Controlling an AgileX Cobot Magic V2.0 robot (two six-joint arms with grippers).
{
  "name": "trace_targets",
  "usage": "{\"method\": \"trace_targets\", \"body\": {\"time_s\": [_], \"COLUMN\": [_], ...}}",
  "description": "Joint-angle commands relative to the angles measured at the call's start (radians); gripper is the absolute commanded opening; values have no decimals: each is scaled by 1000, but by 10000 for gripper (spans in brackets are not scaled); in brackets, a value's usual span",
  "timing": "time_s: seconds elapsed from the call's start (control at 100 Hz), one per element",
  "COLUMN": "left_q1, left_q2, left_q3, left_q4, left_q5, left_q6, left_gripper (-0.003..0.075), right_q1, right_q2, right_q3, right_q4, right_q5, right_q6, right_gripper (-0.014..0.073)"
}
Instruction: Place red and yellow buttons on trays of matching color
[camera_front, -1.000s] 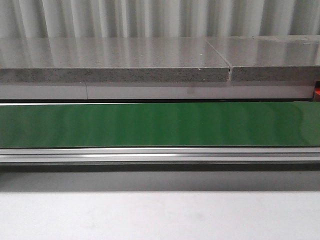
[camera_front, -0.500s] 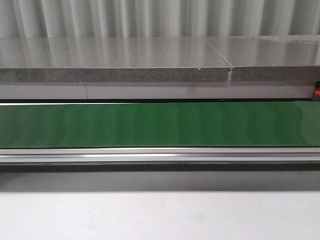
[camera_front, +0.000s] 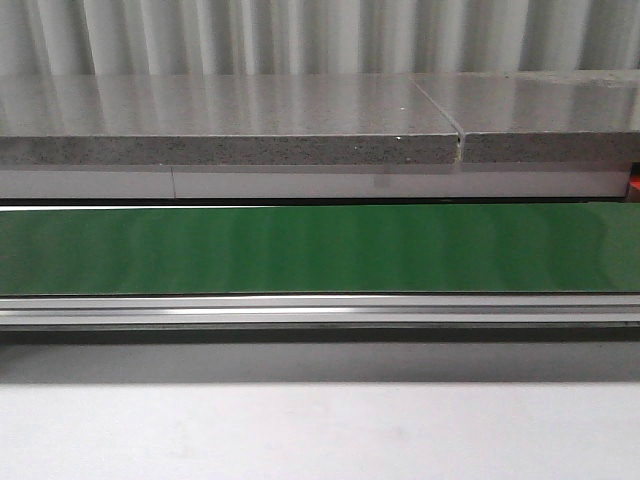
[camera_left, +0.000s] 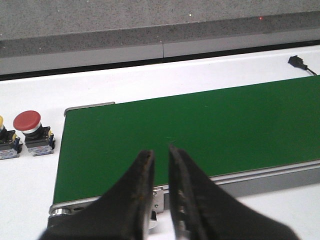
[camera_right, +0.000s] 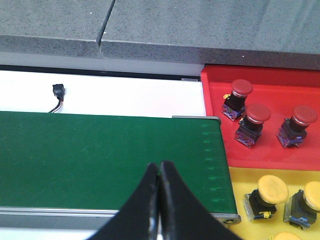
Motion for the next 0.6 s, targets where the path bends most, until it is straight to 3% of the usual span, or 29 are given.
{"method": "trace_targets", "body": {"time_s": [0.0,0.1,0.17,0.43,0.59], "left_q1": [-7,-7,-7,-5,35], "left_q2": [12,12,12,12,75], "left_q3": [-27,-27,-27,-33,-107], "left_q4": [-18,-21,-22,-22,48], "left_q5": [-72,-76,-78,-110,-134], "left_q6": [-11,-11,-11,-21,-220], "left_gripper": [317,579,675,681,670], "right_q1": [2,2,2,2,2], "right_q2": [0,0,0,0,0], "right_q3": [-27,-27,-27,-27,-27], "right_q4": [3,3,3,3,3], "right_q5": [-79,-79,-79,-79,-79], "right_q6": [-11,-11,-11,-11,-11], "right_gripper": [-68,-68,-68,-68,-68]}}
